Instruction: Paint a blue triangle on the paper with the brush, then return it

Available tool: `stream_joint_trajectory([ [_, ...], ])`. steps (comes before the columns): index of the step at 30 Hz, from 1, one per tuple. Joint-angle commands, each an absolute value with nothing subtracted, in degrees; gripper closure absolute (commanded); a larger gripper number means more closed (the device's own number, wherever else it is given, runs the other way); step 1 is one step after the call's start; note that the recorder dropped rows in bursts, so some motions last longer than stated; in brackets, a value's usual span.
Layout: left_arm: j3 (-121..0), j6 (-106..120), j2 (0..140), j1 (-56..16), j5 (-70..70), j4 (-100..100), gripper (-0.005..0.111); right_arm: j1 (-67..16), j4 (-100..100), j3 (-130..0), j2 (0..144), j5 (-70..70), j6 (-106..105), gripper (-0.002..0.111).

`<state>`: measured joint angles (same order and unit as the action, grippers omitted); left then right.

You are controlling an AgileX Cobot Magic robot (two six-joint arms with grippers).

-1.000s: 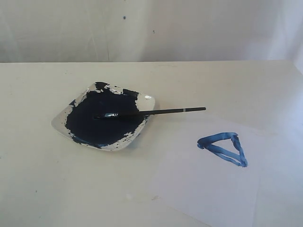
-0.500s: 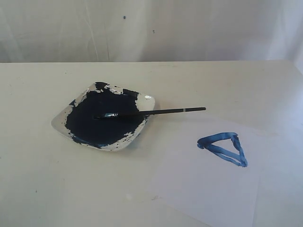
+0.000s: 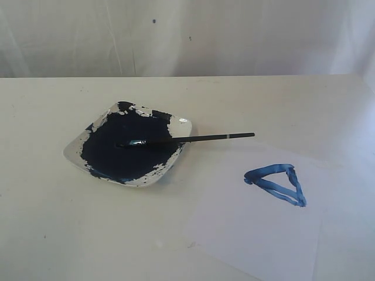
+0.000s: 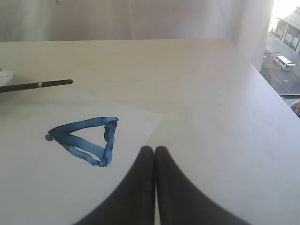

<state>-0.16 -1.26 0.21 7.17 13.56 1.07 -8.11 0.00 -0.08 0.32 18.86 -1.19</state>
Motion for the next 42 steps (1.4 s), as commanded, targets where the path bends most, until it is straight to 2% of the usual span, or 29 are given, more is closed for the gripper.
stream_joint_trajectory([
  [1,0.00,-1.33,0.00,7.32,13.38,1.11,0.107,-7.91,-0.33,0.00,0.00,18.39,-1.25,0.108],
  [9,0.00,-1.33,0.00,7.11,13.39,1.11,0.107,-7.91,-0.33,0.00,0.00,18.39,-1.25,0.108],
  [16,0.00,-1.33,0.00,3.89,13.39,1.11,0.107,-7.91,-0.33,0.00,0.00,18.39,-1.25,0.108],
  [42,0.00,-1.22,0.00,3.88,13.39,1.11,0.107,-7.91,-0.33,0.00,0.00,18.39,-1.25,0.108],
])
